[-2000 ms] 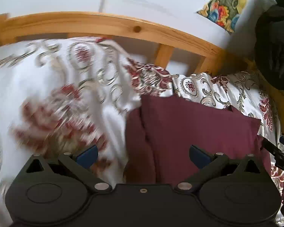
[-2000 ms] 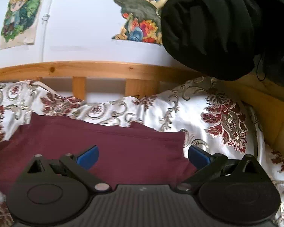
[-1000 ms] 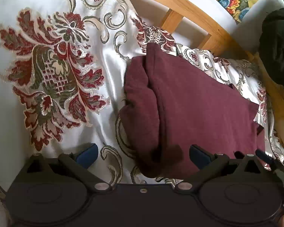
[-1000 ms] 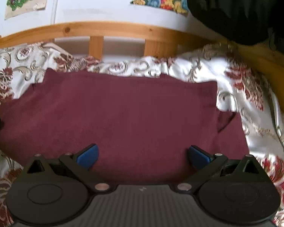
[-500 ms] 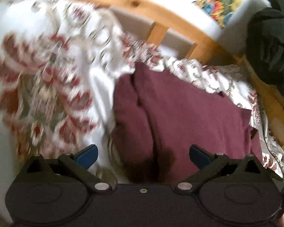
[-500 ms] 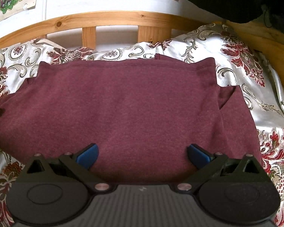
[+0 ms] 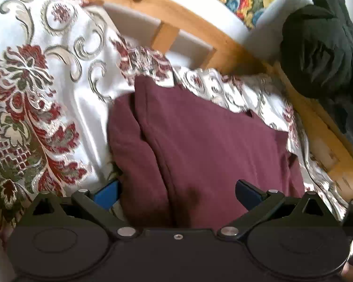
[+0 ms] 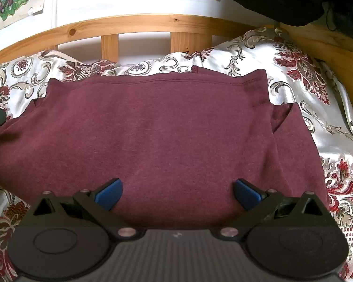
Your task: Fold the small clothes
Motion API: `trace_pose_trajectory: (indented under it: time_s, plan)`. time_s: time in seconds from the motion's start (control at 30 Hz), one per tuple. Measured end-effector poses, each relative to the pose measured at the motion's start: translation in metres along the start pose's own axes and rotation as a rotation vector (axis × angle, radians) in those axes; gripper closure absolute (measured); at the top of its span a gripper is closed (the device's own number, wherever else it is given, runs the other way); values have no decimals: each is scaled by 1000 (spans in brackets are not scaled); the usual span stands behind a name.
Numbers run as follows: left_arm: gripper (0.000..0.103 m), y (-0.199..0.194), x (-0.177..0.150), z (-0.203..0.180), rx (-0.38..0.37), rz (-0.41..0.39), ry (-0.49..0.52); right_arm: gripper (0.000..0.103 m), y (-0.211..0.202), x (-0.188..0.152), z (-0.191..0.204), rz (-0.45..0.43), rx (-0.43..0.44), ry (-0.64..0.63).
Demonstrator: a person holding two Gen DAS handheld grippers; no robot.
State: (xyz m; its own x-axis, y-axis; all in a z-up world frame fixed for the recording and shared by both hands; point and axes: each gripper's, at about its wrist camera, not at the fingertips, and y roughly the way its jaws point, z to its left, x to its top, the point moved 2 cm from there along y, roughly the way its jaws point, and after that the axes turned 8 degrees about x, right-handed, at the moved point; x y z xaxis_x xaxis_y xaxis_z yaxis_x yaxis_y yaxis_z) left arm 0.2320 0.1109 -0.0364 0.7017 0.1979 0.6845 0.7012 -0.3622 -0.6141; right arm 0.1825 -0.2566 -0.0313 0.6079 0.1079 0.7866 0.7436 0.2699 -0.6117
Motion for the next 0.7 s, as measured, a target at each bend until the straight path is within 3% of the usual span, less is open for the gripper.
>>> trace_pose_trajectory:
  time_s: [0.2,0.37,0.5,0.7]
  plan:
    - [1,-6,7,7,-49,85,-80,1,0,-1,-1,-2,10,14]
    - [1,5,-1,8,20,139,-67,1,0,-2,-1,-4,12,17]
    - [1,15,-11,5,19,193,-51,1,0,-2,-1,-6,13,19]
    - [1,21,-22,-1,46,184,-12,1,0,-2,-1,-7,14,22]
